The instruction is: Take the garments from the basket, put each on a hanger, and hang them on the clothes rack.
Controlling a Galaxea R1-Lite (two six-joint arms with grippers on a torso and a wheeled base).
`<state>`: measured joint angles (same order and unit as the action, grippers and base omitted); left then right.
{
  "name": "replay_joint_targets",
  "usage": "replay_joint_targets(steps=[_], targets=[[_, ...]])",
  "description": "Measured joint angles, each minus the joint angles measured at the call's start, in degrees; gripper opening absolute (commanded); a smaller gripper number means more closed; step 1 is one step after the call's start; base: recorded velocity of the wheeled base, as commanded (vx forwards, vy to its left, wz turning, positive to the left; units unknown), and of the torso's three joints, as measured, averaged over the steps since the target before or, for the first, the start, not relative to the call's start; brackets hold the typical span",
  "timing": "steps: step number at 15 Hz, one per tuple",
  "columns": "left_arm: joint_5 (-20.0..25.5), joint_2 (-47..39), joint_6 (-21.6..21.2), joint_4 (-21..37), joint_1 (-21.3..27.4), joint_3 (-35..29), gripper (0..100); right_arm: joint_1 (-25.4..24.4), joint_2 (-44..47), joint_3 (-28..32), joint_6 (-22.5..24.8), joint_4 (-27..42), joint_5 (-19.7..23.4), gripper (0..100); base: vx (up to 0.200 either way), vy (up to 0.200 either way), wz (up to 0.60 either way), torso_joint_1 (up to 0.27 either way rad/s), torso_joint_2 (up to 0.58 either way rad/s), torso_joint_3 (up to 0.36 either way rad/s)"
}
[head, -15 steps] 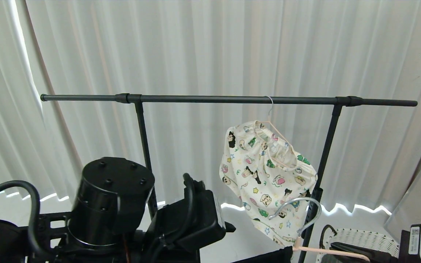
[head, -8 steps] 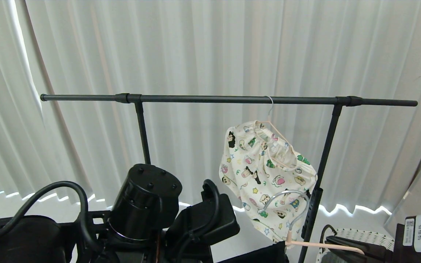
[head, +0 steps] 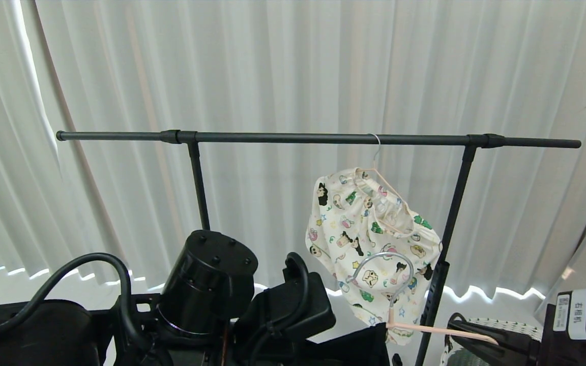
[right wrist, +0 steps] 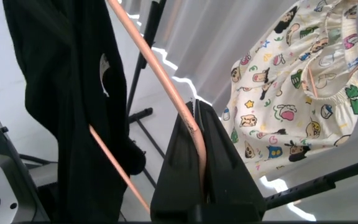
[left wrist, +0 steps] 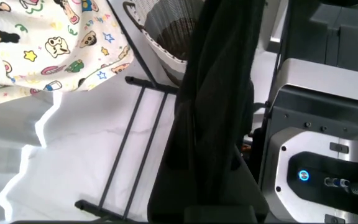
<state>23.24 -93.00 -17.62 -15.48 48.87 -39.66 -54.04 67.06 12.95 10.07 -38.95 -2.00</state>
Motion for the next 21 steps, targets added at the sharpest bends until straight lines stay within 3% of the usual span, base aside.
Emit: replay_joint_targets(steps=[1,4,8,12,14,16,19,21], targets=[[-0.1,0.0,0.0,0.0,0.0,0.0,0,-0.5,0.0,0.0,0.0,-0.1,-0.1,100,0.000,0.000,0.00,0.000,0.00,0.000],[-3.6,-0.1,0.1,-1.3,0.0,0.6,0,-1.5,0.0,-0.5,-0.1,0.1,-0.3,100,0.000,0.000,0.00,0.000,0.00,0.000],[-15.6,-0.5,0.2,-5.9,-0.7,6.1,0,-1.4,0.0,-1.1,-0.3,0.2,-4.4,100,0.000,0.000,0.00,0.000,0.00,0.000],[-17.0,-0.4,1.0,-9.9,-4.9,9.1,0,-1.4,0.4,-3.8,-2.4,0.4,-4.3,100,0.000,0.000,0.00,0.000,0.00,0.000],[-17.1,0.8,5.1,-10.3,-7.3,6.5,0,-1.5,2.3,-4.2,-7.5,0.4,-4.3,100,0.000,0.000,0.00,0.000,0.00,0.000],[-17.8,3.1,7.3,-10.3,-8.1,4.4,0,-1.3,5.8,-2.5,-16.3,0.3,-4.9,100,0.000,0.000,0.00,0.000,0.00,0.000],[-20.1,6.1,7.8,-10.2,-8.4,3.7,0,-1.0,14.1,5.1,-30.2,0.0,-9.5,100,0.000,0.000,0.00,0.000,0.00,0.000],[-20.1,6.8,7.9,-10.2,-8.4,3.0,0,-0.9,19.1,9.7,-33.3,-0.1,-11.0,100,0.000,0.000,0.00,0.000,0.00,0.000]])
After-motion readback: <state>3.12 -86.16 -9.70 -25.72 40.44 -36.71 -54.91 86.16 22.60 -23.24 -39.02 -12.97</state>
